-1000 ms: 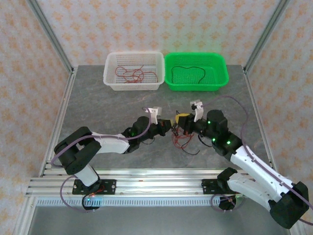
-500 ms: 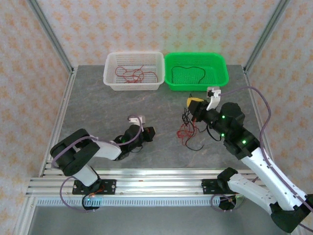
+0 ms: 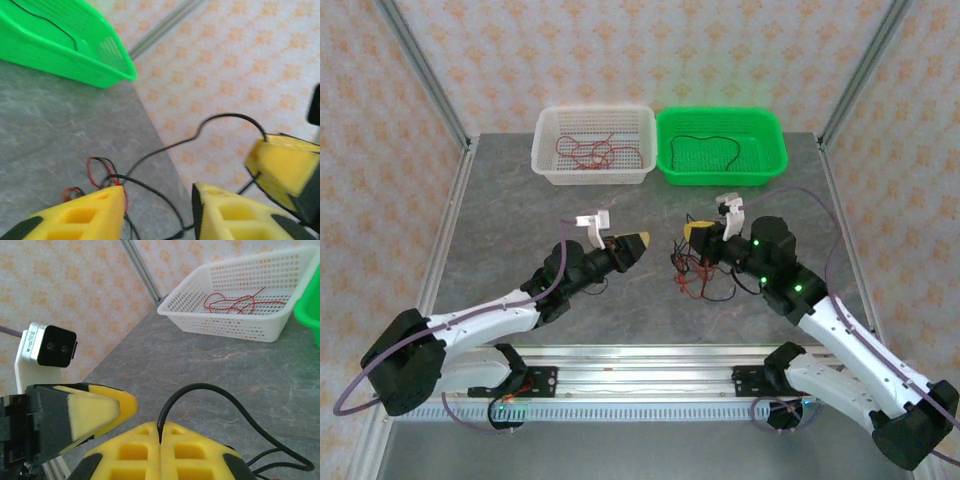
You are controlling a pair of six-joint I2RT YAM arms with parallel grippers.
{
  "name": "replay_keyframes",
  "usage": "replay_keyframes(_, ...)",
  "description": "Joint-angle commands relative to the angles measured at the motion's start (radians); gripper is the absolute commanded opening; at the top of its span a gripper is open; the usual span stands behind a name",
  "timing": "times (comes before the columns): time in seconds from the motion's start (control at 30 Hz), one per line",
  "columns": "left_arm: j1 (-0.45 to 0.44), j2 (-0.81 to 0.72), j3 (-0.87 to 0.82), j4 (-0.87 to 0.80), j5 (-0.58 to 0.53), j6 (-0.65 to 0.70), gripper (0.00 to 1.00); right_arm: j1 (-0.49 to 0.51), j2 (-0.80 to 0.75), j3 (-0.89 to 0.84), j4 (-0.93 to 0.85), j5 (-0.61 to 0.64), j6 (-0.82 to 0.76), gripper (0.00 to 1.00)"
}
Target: Untangle the cables
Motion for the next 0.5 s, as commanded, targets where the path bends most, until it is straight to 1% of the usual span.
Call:
replay_keyframes(0.0,-0.023,0.035,0.023,-0.006,0.103,-0.055,0.43,-0.003,-0.003,-0.038,0.165,-0.054,0.036,0.00)
replay_keyframes(0.17,-0.071,0.172,0.076,0.067,0.139,-0.092,0.46,-0.003,-0.009,-0.111,0.295,-0.070,0.112,0.00)
replay_keyframes(0.33,-0.077,0.283,0.102,0.182,0.143,-0.155,0.48,-0.003,-0.015,-0.131,0.314,-0.075,0.128,0.00)
replay_keyframes(0.47,-0.076,0.333,0.131,0.218,0.135,-0.174,0.49,-0.003,-0.029,-0.151,0.316,-0.079,0.138,0.00)
